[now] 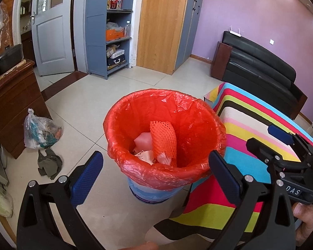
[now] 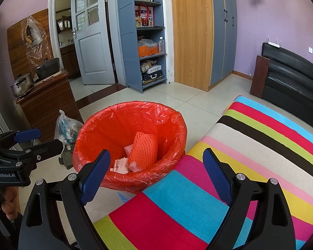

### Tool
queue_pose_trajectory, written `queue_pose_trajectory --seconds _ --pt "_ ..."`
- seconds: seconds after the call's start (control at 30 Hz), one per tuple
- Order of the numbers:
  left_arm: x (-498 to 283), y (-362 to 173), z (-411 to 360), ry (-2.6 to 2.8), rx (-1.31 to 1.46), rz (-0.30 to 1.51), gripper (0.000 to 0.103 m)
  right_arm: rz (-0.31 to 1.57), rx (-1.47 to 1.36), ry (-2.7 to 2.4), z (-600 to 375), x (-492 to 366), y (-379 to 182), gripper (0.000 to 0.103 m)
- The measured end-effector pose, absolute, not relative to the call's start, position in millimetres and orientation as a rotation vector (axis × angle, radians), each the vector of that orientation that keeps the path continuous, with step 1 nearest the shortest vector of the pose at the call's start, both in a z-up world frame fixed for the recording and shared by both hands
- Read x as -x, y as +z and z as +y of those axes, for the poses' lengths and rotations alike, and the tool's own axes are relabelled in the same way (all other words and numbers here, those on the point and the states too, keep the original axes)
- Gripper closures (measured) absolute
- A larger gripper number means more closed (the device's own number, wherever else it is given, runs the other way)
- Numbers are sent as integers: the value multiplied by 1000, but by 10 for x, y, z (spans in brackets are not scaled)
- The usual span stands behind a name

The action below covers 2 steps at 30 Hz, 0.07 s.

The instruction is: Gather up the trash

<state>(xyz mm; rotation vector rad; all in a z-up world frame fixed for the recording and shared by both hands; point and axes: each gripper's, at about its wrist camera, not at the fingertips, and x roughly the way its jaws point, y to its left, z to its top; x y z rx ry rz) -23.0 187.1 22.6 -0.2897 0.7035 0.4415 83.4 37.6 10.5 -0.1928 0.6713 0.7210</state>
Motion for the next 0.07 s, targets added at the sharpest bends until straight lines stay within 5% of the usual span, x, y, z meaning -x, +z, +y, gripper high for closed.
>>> queue_pose_trajectory --seconds 0.07 --pt "225 226 1858 448 281 706 5 671 192 722 374 -833 105 19"
